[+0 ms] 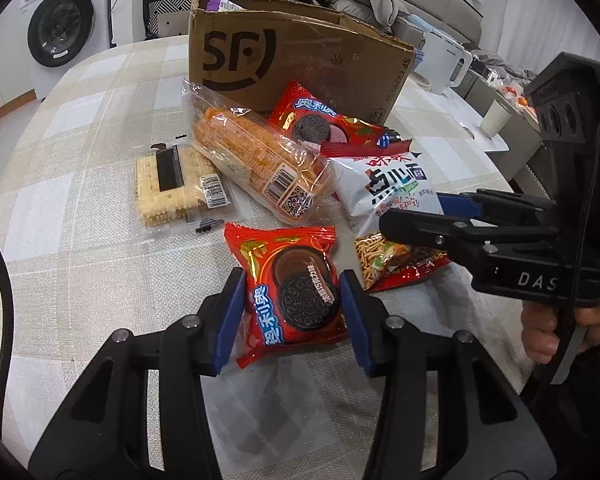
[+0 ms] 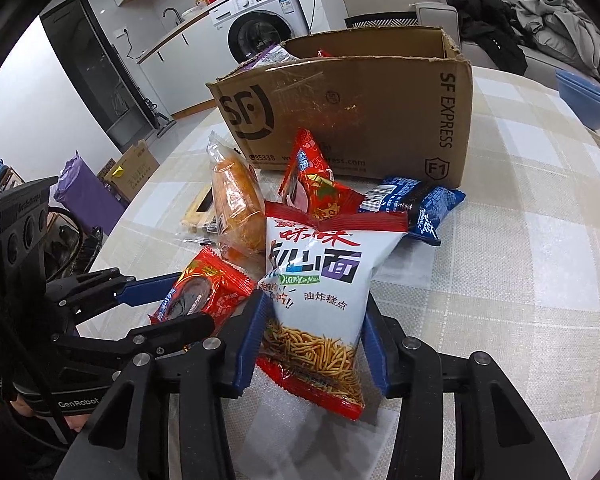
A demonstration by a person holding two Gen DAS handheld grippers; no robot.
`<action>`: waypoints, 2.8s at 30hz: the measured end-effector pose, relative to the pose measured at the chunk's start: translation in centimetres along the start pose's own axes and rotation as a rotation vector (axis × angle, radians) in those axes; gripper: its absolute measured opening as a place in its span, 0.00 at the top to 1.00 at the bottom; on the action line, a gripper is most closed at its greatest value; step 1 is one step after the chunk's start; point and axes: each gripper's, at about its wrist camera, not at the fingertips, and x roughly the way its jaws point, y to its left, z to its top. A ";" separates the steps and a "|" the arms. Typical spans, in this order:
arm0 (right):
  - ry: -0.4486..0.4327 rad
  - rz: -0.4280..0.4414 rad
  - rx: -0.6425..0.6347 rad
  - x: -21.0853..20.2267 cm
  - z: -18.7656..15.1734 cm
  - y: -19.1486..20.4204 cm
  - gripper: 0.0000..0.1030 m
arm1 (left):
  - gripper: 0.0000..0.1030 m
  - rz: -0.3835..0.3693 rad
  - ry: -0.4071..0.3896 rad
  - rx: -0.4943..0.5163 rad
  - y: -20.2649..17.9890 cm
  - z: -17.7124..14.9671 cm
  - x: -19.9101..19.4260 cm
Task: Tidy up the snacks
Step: 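Grasp the red cookie pack with the left tool while the right tool grasps another noodle bag, then lift the red cookie pack and noodle bag and carry them over the box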
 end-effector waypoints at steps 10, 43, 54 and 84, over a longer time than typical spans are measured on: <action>-0.014 0.046 0.010 0.2 0.0 -0.1 0.59 | 0.58 -0.017 -0.017 -0.029 1.0 -0.1 -0.8; -0.259 0.066 -0.003 -8.5 0.6 -0.4 0.62 | 0.58 -0.012 -0.205 -0.004 0.1 3.6 -9.2; -0.328 0.054 -0.029 -10.6 2.8 0.3 0.62 | 0.58 0.003 -0.242 0.020 -0.9 6.1 -10.4; -0.436 0.021 -0.047 -13.1 9.2 1.1 0.62 | 0.58 0.079 -0.299 0.029 -0.1 13.2 -10.4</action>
